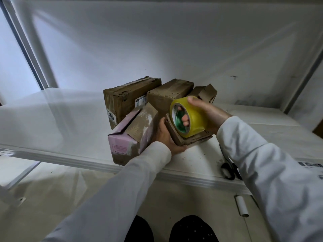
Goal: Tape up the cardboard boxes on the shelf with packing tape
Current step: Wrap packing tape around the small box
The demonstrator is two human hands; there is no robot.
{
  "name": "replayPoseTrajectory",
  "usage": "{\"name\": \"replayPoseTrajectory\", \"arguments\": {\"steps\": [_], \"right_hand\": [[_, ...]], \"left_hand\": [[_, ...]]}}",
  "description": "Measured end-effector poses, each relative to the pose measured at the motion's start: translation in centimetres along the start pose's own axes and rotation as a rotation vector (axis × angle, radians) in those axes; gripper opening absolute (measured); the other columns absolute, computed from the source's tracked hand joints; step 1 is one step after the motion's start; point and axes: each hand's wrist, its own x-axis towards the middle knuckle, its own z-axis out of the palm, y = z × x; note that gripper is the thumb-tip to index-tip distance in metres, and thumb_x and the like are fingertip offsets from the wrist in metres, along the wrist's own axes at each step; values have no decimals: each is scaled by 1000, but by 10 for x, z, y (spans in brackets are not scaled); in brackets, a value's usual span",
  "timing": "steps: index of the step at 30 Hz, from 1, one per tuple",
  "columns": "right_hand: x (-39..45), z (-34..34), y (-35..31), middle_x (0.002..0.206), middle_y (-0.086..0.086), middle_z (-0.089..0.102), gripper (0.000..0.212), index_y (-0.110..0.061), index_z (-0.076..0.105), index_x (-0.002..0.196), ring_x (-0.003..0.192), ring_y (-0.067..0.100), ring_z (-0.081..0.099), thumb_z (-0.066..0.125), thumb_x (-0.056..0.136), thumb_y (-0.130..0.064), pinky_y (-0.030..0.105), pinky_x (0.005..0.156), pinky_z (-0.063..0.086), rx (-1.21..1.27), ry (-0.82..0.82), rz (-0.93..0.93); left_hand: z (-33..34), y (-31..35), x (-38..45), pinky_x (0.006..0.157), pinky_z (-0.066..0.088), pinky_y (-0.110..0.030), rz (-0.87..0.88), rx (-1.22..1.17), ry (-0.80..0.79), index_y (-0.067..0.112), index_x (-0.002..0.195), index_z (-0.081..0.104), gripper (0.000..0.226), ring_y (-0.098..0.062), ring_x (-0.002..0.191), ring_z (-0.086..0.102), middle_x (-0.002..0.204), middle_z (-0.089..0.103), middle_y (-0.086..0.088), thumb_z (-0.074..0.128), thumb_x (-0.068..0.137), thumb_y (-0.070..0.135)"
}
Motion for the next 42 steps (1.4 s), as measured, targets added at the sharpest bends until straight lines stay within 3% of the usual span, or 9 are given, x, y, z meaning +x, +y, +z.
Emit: {"name": "replayPoseTrajectory", "arguments": {"steps": [4,8,12,18,25,30,33,38,42], "right_hand": [[7,8,0,63,5,68,34,-5,62,97,56,15,65,61,87,-37,24,58,55,-175,173,-40],[11,21,-15,62,2,67,35,-9,63,88,60,16,64,57,88,-44,30,73,56,-312,192,61],[7,32,-35,49,0,62,35,-9,58,82,43,11,59,54,91,-43,17,49,50,-345,160,233],[-7,21,-40,48,1,60,30,-14,60,79,37,10,56,55,91,-41,16,43,49,-369,128,357],[-13,11,-33,46,3,61,37,-8,61,75,48,14,59,58,88,-43,18,46,51,-406,140,458],[-24,11,-22,46,4,60,36,-5,60,80,37,13,57,58,89,-40,15,40,47,-416,137,511],[-30,16,-23,54,6,58,35,-7,56,76,42,14,55,55,91,-39,13,35,43,-453,141,523],[-38,22,5,47,8,55,29,-4,54,75,37,15,52,57,91,-28,13,36,42,-347,105,578],[-42,17,10,63,7,58,28,-7,55,82,51,14,54,60,90,-34,13,37,44,-392,140,552]], "left_hand": [[-2,-2,4,114,26,-36,-51,12,-50,17,149,1,131,-24,141,21,152,22,-5,89,54,34],[-5,-1,5,113,30,-39,-110,52,-74,21,147,9,131,-24,138,29,148,30,-2,89,46,44],[-3,-2,8,112,32,-41,-139,116,-91,24,147,10,139,-24,137,31,147,32,0,80,31,60],[-3,6,9,110,31,-33,-150,154,-112,15,148,11,123,-27,137,31,148,29,-7,87,55,43],[-5,12,4,113,29,-40,-192,135,-145,18,149,9,130,-27,139,28,151,26,-5,89,50,44],[-7,13,3,115,27,-39,-228,119,-145,18,148,9,126,-28,140,28,151,26,-6,89,54,43],[-6,15,2,114,27,-41,-246,127,-143,17,148,11,125,-28,139,28,150,27,-7,88,54,44],[-9,19,1,115,27,-39,-291,132,-153,19,147,11,124,-27,139,29,149,27,-7,88,53,44],[-11,23,2,116,23,-33,-309,100,-191,19,148,6,129,-25,141,25,152,23,-6,89,52,44]]}}
